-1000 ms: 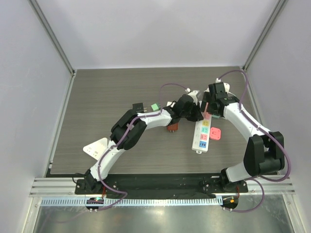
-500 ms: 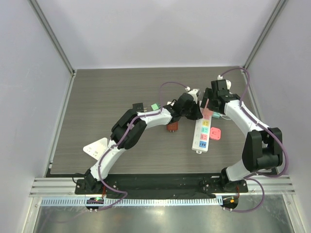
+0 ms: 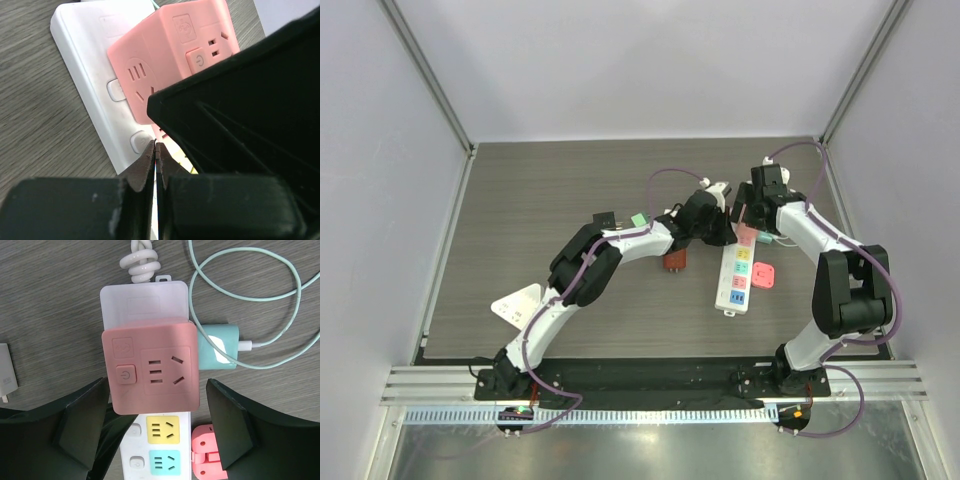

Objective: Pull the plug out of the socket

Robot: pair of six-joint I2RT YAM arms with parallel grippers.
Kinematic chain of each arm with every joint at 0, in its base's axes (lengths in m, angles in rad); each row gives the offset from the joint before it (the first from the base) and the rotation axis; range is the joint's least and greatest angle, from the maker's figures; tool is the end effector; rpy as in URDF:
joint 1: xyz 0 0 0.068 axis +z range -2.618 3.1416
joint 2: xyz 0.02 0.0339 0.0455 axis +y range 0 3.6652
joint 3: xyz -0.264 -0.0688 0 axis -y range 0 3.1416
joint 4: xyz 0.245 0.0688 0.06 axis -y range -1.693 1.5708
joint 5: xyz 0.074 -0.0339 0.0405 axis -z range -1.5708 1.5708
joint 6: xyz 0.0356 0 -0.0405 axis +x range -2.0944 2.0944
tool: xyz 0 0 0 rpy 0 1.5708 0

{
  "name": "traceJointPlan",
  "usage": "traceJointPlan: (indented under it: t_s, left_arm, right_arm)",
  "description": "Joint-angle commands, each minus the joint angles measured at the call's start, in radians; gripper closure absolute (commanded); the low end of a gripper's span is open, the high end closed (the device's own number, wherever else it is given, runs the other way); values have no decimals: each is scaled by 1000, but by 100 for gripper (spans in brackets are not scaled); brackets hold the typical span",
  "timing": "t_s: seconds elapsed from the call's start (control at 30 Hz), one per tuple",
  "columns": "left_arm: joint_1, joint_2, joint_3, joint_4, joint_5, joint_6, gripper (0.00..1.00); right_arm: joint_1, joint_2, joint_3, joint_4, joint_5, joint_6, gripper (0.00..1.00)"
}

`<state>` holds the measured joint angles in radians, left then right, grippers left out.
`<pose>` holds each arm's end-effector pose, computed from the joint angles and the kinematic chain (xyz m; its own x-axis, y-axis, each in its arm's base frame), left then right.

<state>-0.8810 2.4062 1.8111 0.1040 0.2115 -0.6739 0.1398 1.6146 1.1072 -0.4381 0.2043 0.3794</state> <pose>0.3431 -0.4277 0.1516 -0.7787 -0.0149 -0.6273 0.4941 0.6016 -0.6276 0.3363 0.0400 0.2224 -0.7528 0.2603 -0.6046 0.2798 0.9579 0.0640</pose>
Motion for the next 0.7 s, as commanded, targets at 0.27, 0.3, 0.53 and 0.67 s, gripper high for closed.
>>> traceJointPlan:
  t_s: [0.27, 0.3, 0.53, 0.67]
  left_arm:
    - [5, 39, 17, -64, -29, 2, 99]
    - [5, 41, 17, -66, -31, 4, 99]
    - [5, 39, 16, -79, -35, 2, 99]
    - [5, 41, 30, -101, -58, 2, 100]
  right_arm:
    - [-8, 13, 29, 104, -11, -14, 23]
    - [-8, 16, 29, 107, -11, -13, 24]
    - [-8, 30, 22, 130, -39, -11, 37]
    - [-8, 7, 2, 147, -54, -7, 68]
